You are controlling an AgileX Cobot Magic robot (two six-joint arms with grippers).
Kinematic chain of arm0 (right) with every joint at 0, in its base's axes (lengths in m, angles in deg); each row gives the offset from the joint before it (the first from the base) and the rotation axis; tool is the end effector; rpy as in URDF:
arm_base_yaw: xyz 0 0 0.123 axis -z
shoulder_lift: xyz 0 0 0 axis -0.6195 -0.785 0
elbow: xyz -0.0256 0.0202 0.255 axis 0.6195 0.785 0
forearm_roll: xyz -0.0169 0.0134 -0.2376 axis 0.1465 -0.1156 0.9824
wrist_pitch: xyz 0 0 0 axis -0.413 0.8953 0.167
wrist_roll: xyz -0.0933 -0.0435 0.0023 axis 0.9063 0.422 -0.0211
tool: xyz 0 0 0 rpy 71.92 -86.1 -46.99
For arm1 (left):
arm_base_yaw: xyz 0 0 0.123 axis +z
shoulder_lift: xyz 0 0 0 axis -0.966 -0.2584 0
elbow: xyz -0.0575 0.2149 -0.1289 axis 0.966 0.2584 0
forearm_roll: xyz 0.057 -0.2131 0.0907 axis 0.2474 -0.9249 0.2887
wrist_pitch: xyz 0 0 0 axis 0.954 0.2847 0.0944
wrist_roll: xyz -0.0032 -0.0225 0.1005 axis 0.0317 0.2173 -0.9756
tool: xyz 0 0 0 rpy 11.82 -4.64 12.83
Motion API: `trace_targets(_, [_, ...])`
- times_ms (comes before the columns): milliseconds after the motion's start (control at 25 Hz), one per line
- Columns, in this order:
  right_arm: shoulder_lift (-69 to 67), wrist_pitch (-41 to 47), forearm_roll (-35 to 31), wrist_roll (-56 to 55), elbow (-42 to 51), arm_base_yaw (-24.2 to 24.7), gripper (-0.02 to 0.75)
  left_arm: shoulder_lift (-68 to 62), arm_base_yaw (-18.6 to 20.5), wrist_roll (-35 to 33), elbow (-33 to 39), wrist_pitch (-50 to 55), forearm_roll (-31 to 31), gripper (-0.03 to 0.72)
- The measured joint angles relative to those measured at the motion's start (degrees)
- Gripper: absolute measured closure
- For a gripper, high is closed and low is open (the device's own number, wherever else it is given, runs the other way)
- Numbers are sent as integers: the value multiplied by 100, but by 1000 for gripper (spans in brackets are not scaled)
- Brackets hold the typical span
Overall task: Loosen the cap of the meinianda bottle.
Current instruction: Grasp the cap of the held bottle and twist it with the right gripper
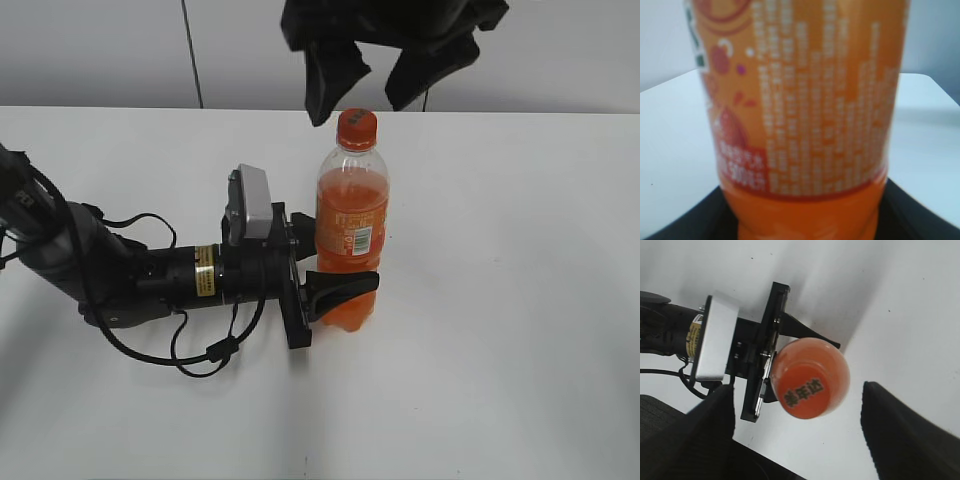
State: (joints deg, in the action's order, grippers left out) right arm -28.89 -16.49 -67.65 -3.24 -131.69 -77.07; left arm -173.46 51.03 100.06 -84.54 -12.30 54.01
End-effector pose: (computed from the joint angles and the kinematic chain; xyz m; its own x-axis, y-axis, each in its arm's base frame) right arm 0.2838 0.2372 0.2985 -0.8279 -0.4302 -0.3599 -0.5016 0.8549 0.1320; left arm 0.2919 -0.2235 0.0457 0.0080 0.1170 -0.9931 0.9867 0.1601 0.0268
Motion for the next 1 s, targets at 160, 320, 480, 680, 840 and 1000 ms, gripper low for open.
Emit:
trace_targets(160, [-102,-12,77,25,-67,-103,153,-7,0,0,0,0,-5,284])
trace_targets(320, [-125,-12,155,25,-67,-103,153,-7,0,0,0,0,-5,284])
trace_targets(480, [-130,-12,225,31,-61,-103,153,-7,0,0,0,0,-10,284])
trace_targets(680, [-136,-6,286,44,58,-103,153,-7,0,0,0,0,-15,284])
trace_targets(840, [-136,-6,343,70,68,-103,153,-7,0,0,0,0,-15,284])
trace_targets(1000, [-136,-2,368,83,68,-103,153,-7,0,0,0,0,-15,284])
